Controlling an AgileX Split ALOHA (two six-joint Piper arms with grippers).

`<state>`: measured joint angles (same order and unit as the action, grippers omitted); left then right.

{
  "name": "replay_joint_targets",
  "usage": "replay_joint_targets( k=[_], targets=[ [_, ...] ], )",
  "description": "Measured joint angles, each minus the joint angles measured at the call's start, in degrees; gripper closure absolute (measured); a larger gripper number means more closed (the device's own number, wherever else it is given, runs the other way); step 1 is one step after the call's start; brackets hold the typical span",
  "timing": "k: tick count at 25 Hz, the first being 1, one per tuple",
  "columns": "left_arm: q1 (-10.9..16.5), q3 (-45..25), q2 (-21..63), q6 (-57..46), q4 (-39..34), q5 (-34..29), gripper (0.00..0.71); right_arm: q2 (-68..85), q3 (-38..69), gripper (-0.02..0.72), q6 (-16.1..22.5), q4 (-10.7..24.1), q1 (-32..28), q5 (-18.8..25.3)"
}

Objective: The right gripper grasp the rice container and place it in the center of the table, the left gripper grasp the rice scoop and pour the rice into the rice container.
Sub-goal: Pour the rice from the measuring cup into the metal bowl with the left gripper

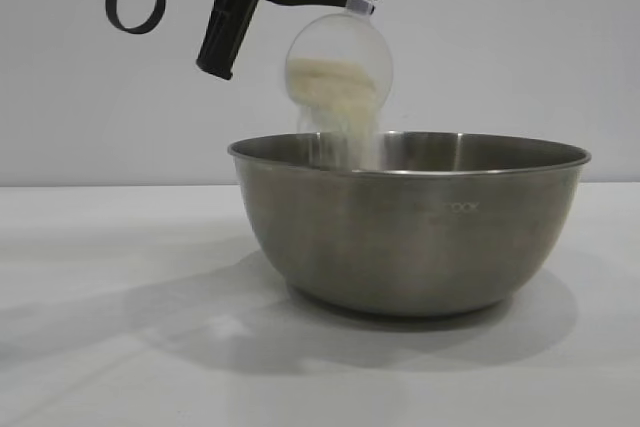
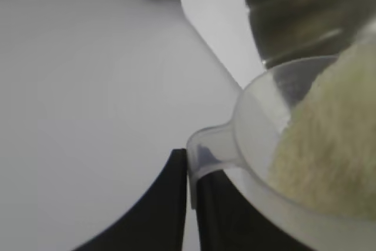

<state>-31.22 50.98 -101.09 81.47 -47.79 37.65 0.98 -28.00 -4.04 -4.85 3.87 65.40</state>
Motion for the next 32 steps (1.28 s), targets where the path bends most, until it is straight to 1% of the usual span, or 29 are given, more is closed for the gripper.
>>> replay_joint_targets(
  k=[3, 9, 17, 24, 25, 27, 28, 30, 32],
  targets=[
    [-0.31, 0.52, 0.0, 4.25, -2.97, -1.38, 0.71, 0.0, 0.0, 0.344, 0.0, 0.0, 0.0, 0.0],
    [-1.12, 2.89, 0.0, 9.88, -5.48, -1.38, 0.71, 0.0, 0.0, 0.344, 0.0, 0.0, 0.0, 0.0],
    [-2.34, 3.08, 0.0, 15.13, -5.82, -0.81, 0.71, 0.0, 0.0, 0.344, 0.0, 0.0, 0.0, 0.0],
    [-2.69, 3.13, 0.0, 15.78, -5.16, 0.04, 0.71, 0.0, 0.0, 0.344, 0.0, 0.0, 0.0, 0.0],
    [-2.69, 3.13, 0.0, 15.61, -4.19, 0.04, 0.71, 0.0, 0.0, 0.344, 0.0, 0.0, 0.0, 0.0],
    [-2.69, 3.13, 0.0, 12.91, -1.22, 0.04, 0.71, 0.0, 0.0, 0.344, 0.0, 0.0, 0.0, 0.0],
    [-2.69, 3.13, 0.0, 9.43, 1.19, 0.04, 0.71, 0.0, 0.0, 0.344, 0.0, 0.0, 0.0, 0.0],
    [-2.69, 3.13, 0.0, -0.33, 7.2, 0.04, 0.71, 0.0, 0.0, 0.344, 0.0, 0.0, 0.0, 0.0],
    [-2.69, 3.13, 0.0, -14.26, 15.28, 0.04, 0.71, 0.0, 0.0, 0.344, 0.0, 0.0, 0.0, 0.0]
  ],
)
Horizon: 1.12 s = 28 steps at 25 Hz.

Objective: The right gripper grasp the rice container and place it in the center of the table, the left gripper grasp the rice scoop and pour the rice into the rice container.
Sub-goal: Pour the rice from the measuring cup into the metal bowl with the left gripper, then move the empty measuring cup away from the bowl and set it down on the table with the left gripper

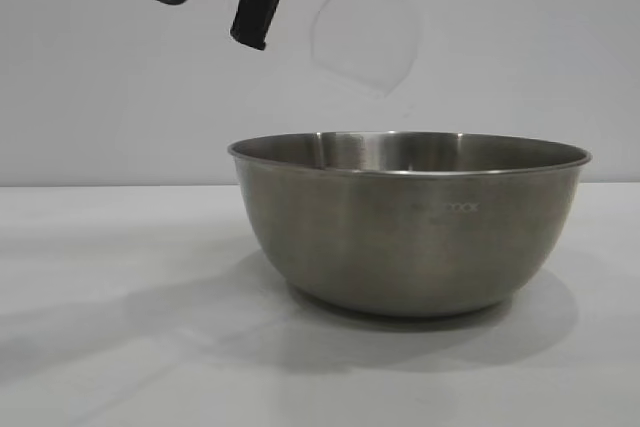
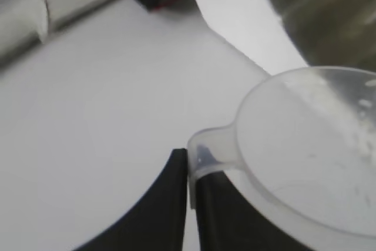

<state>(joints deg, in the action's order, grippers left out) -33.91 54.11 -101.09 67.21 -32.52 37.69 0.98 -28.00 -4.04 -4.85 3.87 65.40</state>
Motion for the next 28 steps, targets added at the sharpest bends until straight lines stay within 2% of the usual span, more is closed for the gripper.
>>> replay_joint_targets(
  k=[4, 8, 11, 13, 16, 17, 20, 24, 28],
  targets=[
    [0.0, 0.0, 0.0, -29.46, 14.72, -1.07, 0.71, 0.0, 0.0, 0.344, 0.0, 0.0, 0.0, 0.0],
    [0.12, 0.0, 0.0, -47.52, 27.01, -1.74, 0.71, 0.0, 0.0, 0.344, 0.0, 0.0, 0.0, 0.0],
    [2.81, 0.0, 0.0, -51.43, 36.12, -2.29, 0.71, 0.0, 0.0, 0.344, 0.0, 0.0, 0.0, 0.0],
    [6.93, 0.0, 0.0, -54.57, 39.23, -3.74, 0.71, 0.0, 0.0, 0.344, 0.0, 0.0, 0.0, 0.0],
    [13.98, -0.27, 0.0, -62.53, 36.93, -5.39, 0.71, 0.0, 0.0, 0.344, 0.0, 0.0, 0.0, 0.0],
    [16.26, -0.37, -0.11, -65.0, 34.06, -5.75, 0.71, 0.0, 0.0, 0.344, 0.0, 0.0, 0.0, 0.0],
    [20.85, -0.37, -1.84, -70.46, 23.9, -5.92, 0.71, 0.0, 0.0, 0.344, 0.0, 0.0, 0.0, 0.0],
    [22.77, -0.37, -6.39, -73.01, 18.89, -5.97, 0.71, 0.0, 0.0, 0.344, 0.0, 0.0, 0.0, 0.0],
    [22.77, -0.37, -10.27, -73.1, 17.95, -4.17, 0.71, 0.0, 0.0, 0.344, 0.0, 0.0, 0.0, 0.0]
  ],
)
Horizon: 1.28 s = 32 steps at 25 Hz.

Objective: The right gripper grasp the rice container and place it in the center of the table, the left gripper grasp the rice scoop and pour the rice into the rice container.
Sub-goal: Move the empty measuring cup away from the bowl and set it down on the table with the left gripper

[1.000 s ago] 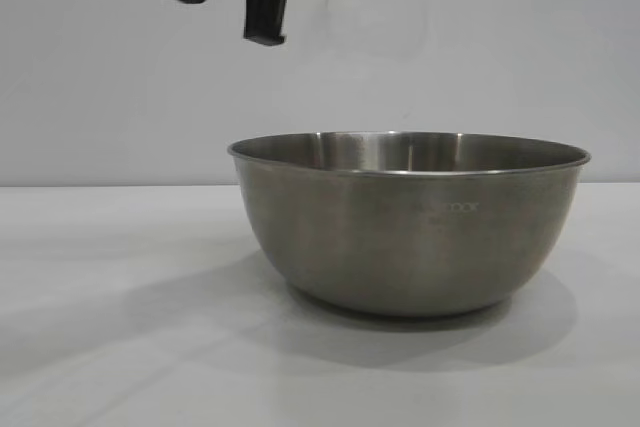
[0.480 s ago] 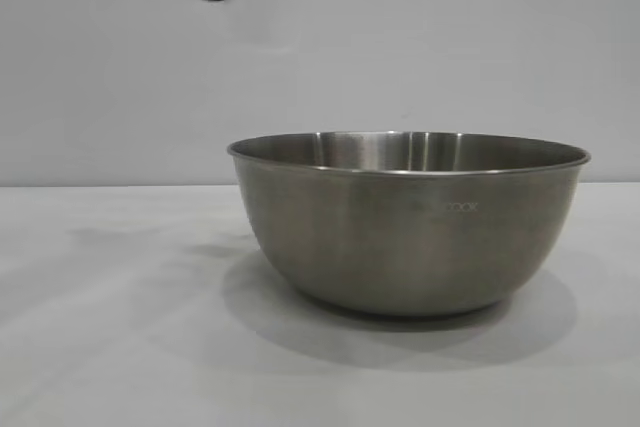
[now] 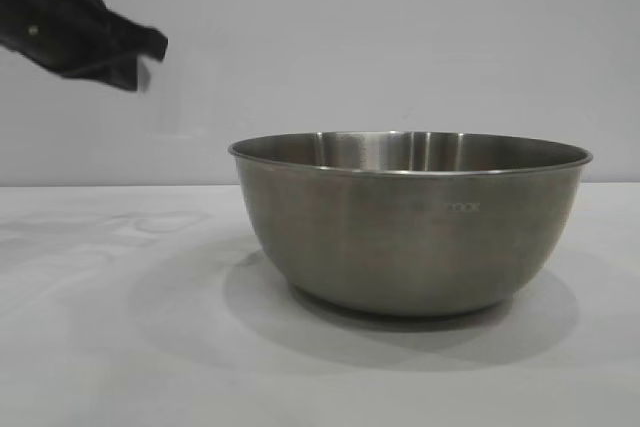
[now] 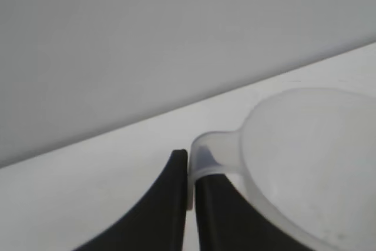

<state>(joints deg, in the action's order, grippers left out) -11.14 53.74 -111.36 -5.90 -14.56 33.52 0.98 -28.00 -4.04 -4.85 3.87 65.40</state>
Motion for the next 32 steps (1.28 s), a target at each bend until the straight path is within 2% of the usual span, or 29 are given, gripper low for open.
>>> replay_joint_targets(
  k=[6, 16, 20, 31, 32],
  targets=[
    [0.0, -2.1, -3.29, 0.0, 0.0, 1.09, 0.71, 0.0, 0.0, 0.344, 0.0, 0.0, 0.0, 0.0],
    [0.0, -12.06, -3.54, 0.39, 0.0, 12.93, 0.71, 0.0, 0.0, 0.344, 0.0, 0.0, 0.0, 0.0],
    [0.0, -15.34, -3.54, 1.06, 2.8, 17.3, 0.71, 0.0, 0.0, 0.344, 0.0, 0.0, 0.0, 0.0],
    [0.0, -19.2, -3.54, 1.28, 4.44, 18.44, 0.71, 0.0, 0.0, 0.344, 0.0, 0.0, 0.0, 0.0],
    [0.0, -19.2, -3.54, 1.28, 4.44, 18.44, 0.662, 0.0, 0.0, 0.344, 0.0, 0.0, 0.0, 0.0]
  ],
)
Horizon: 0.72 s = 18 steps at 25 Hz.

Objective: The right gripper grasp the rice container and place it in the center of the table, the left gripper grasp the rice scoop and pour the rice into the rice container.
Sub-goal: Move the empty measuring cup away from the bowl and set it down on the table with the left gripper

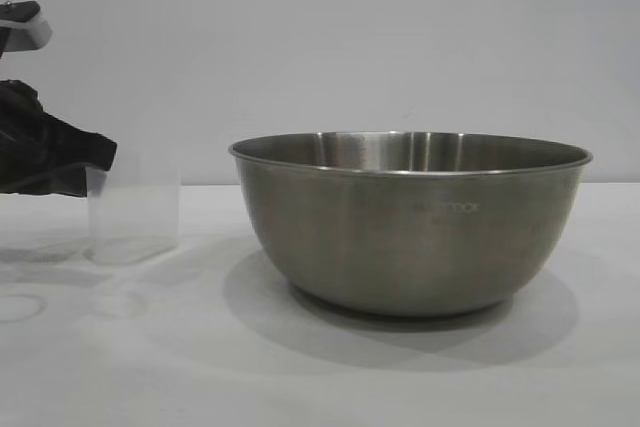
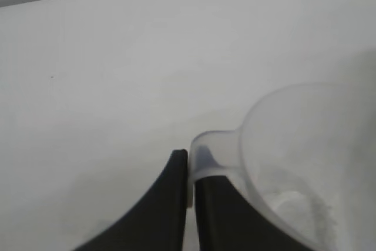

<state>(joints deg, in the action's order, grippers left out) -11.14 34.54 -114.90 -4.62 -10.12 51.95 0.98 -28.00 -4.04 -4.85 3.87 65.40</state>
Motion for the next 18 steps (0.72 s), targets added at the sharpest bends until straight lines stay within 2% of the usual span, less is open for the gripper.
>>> replay_joint_targets(
  k=[1, 2, 4, 5, 10, 12, 16, 18],
  targets=[
    [0.0, 0.0, 0.0, 0.0, 0.0, 0.0, 0.662, 0.0, 0.0, 0.344, 0.0, 0.0, 0.0, 0.0],
    [0.0, 0.0, 0.0, 0.0, 0.0, 0.12, 0.59, 0.0, 0.0, 0.344, 0.0, 0.0, 0.0, 0.0],
    [0.0, 0.0, 0.0, 0.03, 0.0, 0.11, 0.544, 0.0, 0.0, 0.344, 0.0, 0.0, 0.0, 0.0],
    [0.0, -0.05, 0.0, 0.03, 0.0, 0.11, 0.562, 0.0, 0.0, 0.344, 0.0, 0.0, 0.0, 0.0],
    [0.0, -3.01, 0.11, 0.69, 0.23, 1.74, 0.562, 0.0, 0.0, 0.344, 0.0, 0.0, 0.0, 0.0],
    [0.0, -5.07, 0.19, 1.32, 1.12, 4.49, 0.507, 0.0, 0.0, 0.344, 0.0, 0.0, 0.0, 0.0],
    [0.0, -9.07, 1.21, 1.28, 3.85, 11.36, 0.515, 0.0, 0.0, 0.344, 0.0, 0.0, 0.0, 0.0],
    [0.22, -10.22, 2.42, 0.7, 6.19, 12.72, 0.515, 0.0, 0.0, 0.344, 0.0, 0.0, 0.0, 0.0]
  ],
)
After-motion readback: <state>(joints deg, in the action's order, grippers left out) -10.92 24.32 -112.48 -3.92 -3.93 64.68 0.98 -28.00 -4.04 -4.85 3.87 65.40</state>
